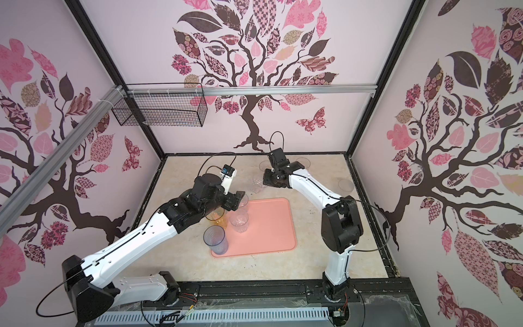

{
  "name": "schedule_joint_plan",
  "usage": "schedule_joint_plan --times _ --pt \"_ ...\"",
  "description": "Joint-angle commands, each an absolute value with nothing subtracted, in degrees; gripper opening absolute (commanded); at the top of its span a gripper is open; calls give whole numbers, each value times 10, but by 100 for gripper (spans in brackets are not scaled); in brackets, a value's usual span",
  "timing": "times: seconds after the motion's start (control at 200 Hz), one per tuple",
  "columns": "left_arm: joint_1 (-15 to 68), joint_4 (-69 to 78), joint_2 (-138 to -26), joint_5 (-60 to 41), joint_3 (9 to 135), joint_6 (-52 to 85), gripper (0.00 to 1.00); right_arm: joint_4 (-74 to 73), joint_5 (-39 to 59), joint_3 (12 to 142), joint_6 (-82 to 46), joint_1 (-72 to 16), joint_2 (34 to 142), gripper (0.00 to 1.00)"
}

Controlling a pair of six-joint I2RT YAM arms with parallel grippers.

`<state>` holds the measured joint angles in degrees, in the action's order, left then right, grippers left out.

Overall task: Place the glasses into the tray
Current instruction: 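Carry the clear cup with right gripper onto the tray beside the others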

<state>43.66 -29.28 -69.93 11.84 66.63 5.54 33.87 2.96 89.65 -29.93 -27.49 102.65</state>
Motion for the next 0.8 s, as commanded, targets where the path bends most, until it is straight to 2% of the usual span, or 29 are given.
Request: schedule_joint_plan --times 0.0,0.205,0.435,0.795 --pt "435 -338 -664 99 643 53 82 376 10 876 -288 -288 964 0" --pt "434 -418 -612 55 642 65 82 428 -14 812 -274 -319 883 0" --pt "433 -499 -570 51 621 93 82 477 -37 744 -293 -368 812 0" --pt "433 -542 -550 58 594 122 82 502 -79 695 -325 -466 809 0"
